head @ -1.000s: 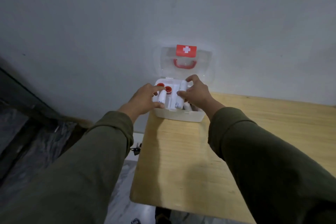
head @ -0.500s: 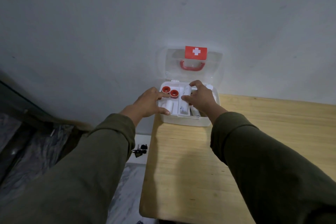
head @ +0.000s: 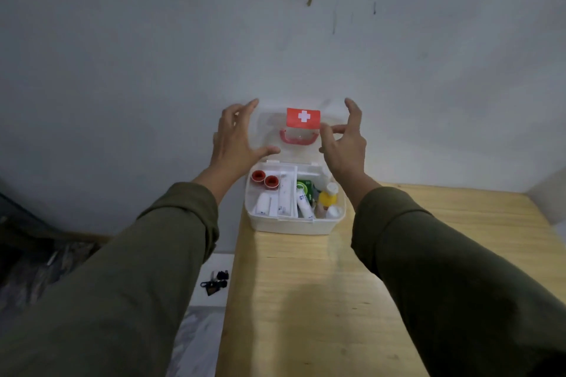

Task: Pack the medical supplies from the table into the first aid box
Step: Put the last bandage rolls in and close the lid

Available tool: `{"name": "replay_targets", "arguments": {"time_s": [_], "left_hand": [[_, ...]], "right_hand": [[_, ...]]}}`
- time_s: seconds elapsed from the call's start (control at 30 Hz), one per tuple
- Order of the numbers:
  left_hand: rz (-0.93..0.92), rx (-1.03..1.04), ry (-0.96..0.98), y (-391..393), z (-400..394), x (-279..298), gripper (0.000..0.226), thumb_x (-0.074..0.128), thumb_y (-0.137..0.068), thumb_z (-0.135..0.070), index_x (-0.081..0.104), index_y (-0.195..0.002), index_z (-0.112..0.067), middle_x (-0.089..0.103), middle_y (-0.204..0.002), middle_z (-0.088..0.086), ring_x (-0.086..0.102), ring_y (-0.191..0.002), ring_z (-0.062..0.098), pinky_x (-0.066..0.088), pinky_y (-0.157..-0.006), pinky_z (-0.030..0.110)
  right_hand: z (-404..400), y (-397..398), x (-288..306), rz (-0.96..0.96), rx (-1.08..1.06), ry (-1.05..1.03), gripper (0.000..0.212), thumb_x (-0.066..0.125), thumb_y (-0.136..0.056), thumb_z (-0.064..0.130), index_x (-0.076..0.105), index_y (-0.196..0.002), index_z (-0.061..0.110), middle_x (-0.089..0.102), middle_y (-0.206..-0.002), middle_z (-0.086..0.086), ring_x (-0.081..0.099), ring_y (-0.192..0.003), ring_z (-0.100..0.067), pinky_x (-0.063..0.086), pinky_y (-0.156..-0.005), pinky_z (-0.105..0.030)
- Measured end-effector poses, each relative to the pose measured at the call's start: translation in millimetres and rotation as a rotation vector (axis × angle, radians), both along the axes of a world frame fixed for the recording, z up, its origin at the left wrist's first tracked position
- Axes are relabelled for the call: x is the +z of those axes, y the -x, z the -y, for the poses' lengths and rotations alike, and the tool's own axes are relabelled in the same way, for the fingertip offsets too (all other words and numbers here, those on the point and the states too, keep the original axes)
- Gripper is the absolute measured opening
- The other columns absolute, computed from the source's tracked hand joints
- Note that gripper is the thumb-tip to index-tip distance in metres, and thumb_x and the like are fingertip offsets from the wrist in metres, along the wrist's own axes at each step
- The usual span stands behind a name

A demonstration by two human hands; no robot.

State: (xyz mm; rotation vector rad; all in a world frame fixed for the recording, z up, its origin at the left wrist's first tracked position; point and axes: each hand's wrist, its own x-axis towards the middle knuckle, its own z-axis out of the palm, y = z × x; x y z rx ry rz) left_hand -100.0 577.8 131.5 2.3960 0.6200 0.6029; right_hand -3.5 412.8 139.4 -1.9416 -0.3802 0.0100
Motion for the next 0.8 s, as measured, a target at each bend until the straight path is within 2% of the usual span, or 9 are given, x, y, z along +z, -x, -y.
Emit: {"name": "replay_targets", "arguments": {"time_s": [0.1, 0.23, 0.37, 0.47, 0.53, 0.63, 0.73, 0.8], "left_hand": [[-0.069, -0.039, -0.026, -16, 2, 11, 0.092, 0.077, -0.068, -0.048, 0.031, -0.144, -0.025, 0.025, -0.145, 0.006, 0.026, -0.136, 0.023, 0.025, -0.111, 0.042], [-0.138, -0.078, -0.002, -26, 6, 8, 0.094, 0.078, -0.067, -0.049, 0.030, -0.143, -0.023, 0.023, -0.148, 0.005, 0.021, -0.138, 0.024, 0.024, -0.110, 0.042], [-0.118, -0.078, 0.017, -23, 7, 9, 0.094, 0.082, -0.063, -0.046, 0.034, -0.139, -0.021, 0.026, -0.145, 0.006, 0.026, -0.136, 0.025, 0.028, -0.109, 0.044], [-0.097, -0.106, 0.023, -14, 10, 10, 0.093, 0.084, -0.061, -0.042, 0.036, -0.137, -0.018, 0.030, -0.145, 0.008, 0.030, -0.134, 0.025, 0.032, -0.109, 0.046], [-0.087, -0.122, 0.031, -6, 14, 8, 0.093, 0.084, -0.061, -0.041, 0.036, -0.137, -0.018, 0.032, -0.144, 0.008, 0.032, -0.134, 0.026, 0.033, -0.109, 0.048], [-0.088, -0.118, 0.028, 7, 22, 2, 0.097, 0.085, -0.059, -0.042, 0.034, -0.138, -0.020, 0.030, -0.146, 0.007, 0.030, -0.136, 0.025, 0.032, -0.111, 0.049], [-0.110, -0.112, 0.024, 23, 31, -8, 0.101, 0.084, -0.061, -0.042, 0.028, -0.143, -0.024, 0.019, -0.152, 0.006, 0.021, -0.141, 0.025, 0.027, -0.114, 0.048], [-0.116, -0.090, 0.035, 35, 41, -18, 0.104, 0.084, -0.062, -0.042, 0.023, -0.145, -0.027, 0.013, -0.155, 0.005, 0.017, -0.143, 0.025, 0.026, -0.115, 0.048]], "right_hand": [[-1, -12, 11, -0.102, 0.097, 0.095, 0.060, 0.044, -0.091, 0.051, 0.017, -0.144, 0.038, 0.060, -0.108, -0.005, 0.064, -0.098, -0.030, 0.051, -0.091, -0.046], [-3, -13, 18, -0.280, 0.202, 0.110, 0.056, 0.035, -0.097, 0.047, 0.017, -0.147, 0.032, 0.048, -0.139, -0.012, 0.061, -0.102, -0.029, 0.049, -0.071, -0.030], [-7, -11, 21, -0.377, 0.212, 0.019, 0.054, 0.033, -0.096, 0.047, 0.022, -0.146, 0.030, 0.051, -0.134, -0.008, 0.061, -0.085, -0.019, 0.049, -0.081, -0.039], [-8, -5, 25, -0.394, 0.183, -0.049, 0.048, 0.033, -0.097, 0.046, 0.040, -0.136, 0.020, 0.056, -0.127, -0.009, 0.065, -0.080, -0.018, 0.050, -0.072, -0.035], [-6, 4, 25, -0.398, 0.178, -0.069, 0.044, 0.034, -0.097, 0.046, 0.047, -0.128, 0.018, 0.060, -0.118, -0.009, 0.067, -0.075, -0.018, 0.051, -0.073, -0.036], [1, 18, 22, -0.410, 0.156, -0.105, 0.042, 0.038, -0.096, 0.044, 0.048, -0.127, 0.017, 0.062, -0.110, -0.010, 0.068, -0.073, -0.020, 0.053, -0.079, -0.039], [12, 36, 12, -0.397, 0.150, -0.156, 0.042, 0.042, -0.095, 0.040, 0.047, -0.130, 0.018, 0.065, -0.109, -0.013, 0.068, -0.075, -0.023, 0.054, -0.077, -0.037], [21, 51, 0, -0.387, 0.164, -0.168, 0.041, 0.044, -0.095, 0.039, 0.045, -0.132, 0.022, 0.063, -0.108, -0.009, 0.067, -0.078, -0.021, 0.057, -0.077, -0.035]]}}
